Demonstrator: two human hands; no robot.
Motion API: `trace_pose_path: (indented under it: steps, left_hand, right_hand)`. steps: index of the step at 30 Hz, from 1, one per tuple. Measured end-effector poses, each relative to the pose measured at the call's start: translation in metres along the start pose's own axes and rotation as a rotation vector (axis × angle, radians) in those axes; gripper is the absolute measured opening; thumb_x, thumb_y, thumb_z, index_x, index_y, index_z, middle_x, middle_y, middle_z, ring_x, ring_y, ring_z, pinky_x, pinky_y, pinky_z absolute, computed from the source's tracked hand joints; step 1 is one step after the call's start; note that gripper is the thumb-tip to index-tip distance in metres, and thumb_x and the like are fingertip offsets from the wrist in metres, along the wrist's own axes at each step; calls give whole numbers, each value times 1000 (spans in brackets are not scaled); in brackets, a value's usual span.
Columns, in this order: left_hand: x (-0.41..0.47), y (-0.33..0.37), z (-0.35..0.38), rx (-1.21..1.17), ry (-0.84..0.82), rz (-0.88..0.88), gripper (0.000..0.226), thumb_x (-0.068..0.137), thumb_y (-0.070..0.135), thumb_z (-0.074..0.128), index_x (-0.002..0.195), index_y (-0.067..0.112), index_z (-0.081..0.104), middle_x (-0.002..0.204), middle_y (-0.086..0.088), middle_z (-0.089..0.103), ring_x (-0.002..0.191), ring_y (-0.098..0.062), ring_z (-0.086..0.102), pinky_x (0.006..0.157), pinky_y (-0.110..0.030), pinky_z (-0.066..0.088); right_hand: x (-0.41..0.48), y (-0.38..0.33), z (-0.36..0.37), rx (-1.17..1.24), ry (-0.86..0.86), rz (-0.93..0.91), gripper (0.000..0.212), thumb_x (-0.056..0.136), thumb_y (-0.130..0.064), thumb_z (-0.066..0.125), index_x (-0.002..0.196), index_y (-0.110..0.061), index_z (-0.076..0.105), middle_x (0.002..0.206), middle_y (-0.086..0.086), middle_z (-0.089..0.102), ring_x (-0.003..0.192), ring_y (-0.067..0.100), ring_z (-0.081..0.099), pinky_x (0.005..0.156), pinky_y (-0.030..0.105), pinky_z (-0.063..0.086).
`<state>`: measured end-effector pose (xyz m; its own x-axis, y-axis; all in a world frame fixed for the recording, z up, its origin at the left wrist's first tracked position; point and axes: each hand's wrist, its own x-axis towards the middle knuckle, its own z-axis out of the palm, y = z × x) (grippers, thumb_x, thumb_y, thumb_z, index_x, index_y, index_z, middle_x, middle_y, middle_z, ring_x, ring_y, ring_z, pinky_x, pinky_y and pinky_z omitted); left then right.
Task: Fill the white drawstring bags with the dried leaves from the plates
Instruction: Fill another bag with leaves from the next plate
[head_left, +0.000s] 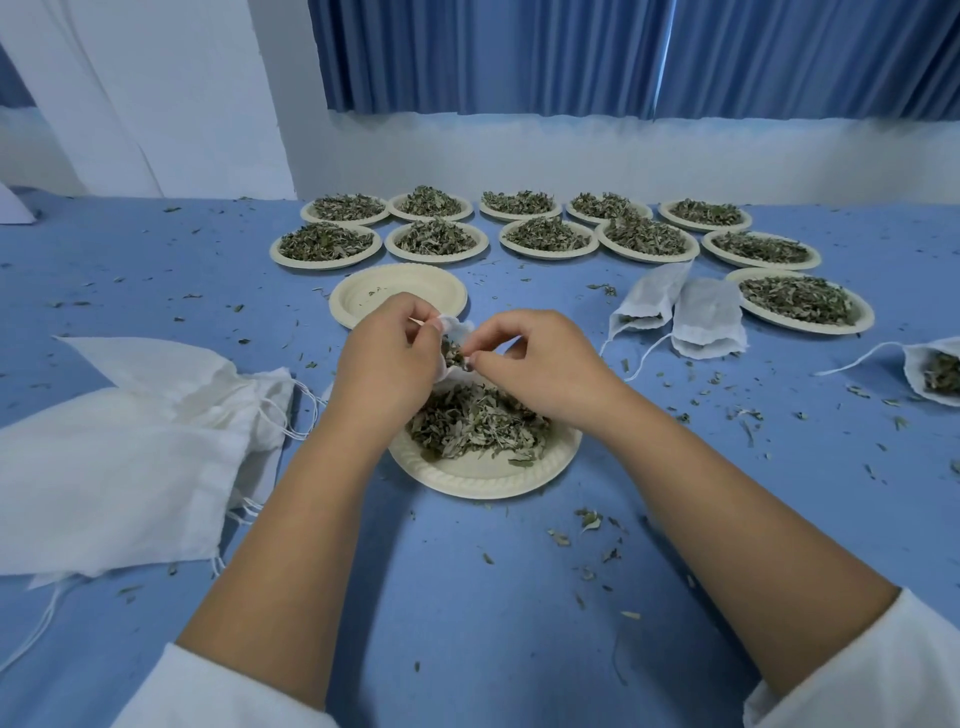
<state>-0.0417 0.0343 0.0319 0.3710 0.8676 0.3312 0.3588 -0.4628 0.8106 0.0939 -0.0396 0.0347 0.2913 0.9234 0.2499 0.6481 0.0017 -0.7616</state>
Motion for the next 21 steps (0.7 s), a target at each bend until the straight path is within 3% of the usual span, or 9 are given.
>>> trace_pose_path:
  steps: [2,5,8,10,11,14,17,19,21]
  left_hand:
    - [1,1,-1,-16,29,-32,21,97,19,53,78,27,56,51,13,59,48,6,51,47,-7,36]
    - [0,2,-1,-36,50,-54,20,96,20,55,77,27,57,59,11,59,48,10,51,47,-5,35]
    - [0,3,-1,-70,59,-86,20,95,21,55,77,28,58,64,10,61,50,8,52,54,-14,40]
    - [1,3,0,-102,58,-115,19,95,20,54,78,27,60,64,8,63,53,2,55,59,-23,44]
    - [1,3,0,-113,53,-126,18,94,19,53,79,26,61,65,8,63,56,-3,57,62,-26,47]
    - [1,4,0,-127,50,-140,17,94,17,53,82,24,61,69,5,64,63,-12,60,69,-33,54]
    - [2,2,-2,-100,86,-128,16,94,16,52,83,23,61,68,6,65,66,-12,61,66,-29,49]
    - [2,1,-2,-82,102,-123,13,94,17,52,87,21,62,67,7,65,65,-10,60,61,-27,45]
    - [2,1,-2,-77,99,-123,12,94,18,53,87,21,62,66,8,65,62,-7,58,58,-25,41]
  right_hand:
    - [1,0,-5,-41,-14,-14,13,83,-22,72,75,-29,65,71,-17,64,54,-12,51,55,11,37]
    - [-2,-1,-4,-132,-96,15,23,74,-45,80,68,-27,69,65,-10,65,53,-5,52,52,12,40]
    - [-4,0,8,-164,-111,48,43,69,-60,78,68,-17,76,55,-2,59,48,4,43,52,23,37]
    - [-6,0,13,-80,-90,39,48,71,-58,77,70,-10,76,52,-8,58,46,3,40,50,21,35]
    - [-6,0,14,-22,-65,27,41,75,-52,77,68,-12,76,54,-11,63,46,1,42,50,20,37]
    - [-4,1,12,49,-12,-21,23,84,-34,75,61,-32,72,47,-10,58,45,2,41,47,16,33]
    - [-1,2,4,-51,-89,-35,24,84,-31,74,61,-31,69,41,-17,50,42,2,43,45,12,32]
    - [0,5,-1,-172,-147,-9,20,82,-35,75,63,-28,71,47,-20,56,48,-3,49,47,9,34]
    - [0,6,-6,-261,-204,21,16,77,-42,78,73,-27,73,62,-16,62,59,-2,54,57,15,42]
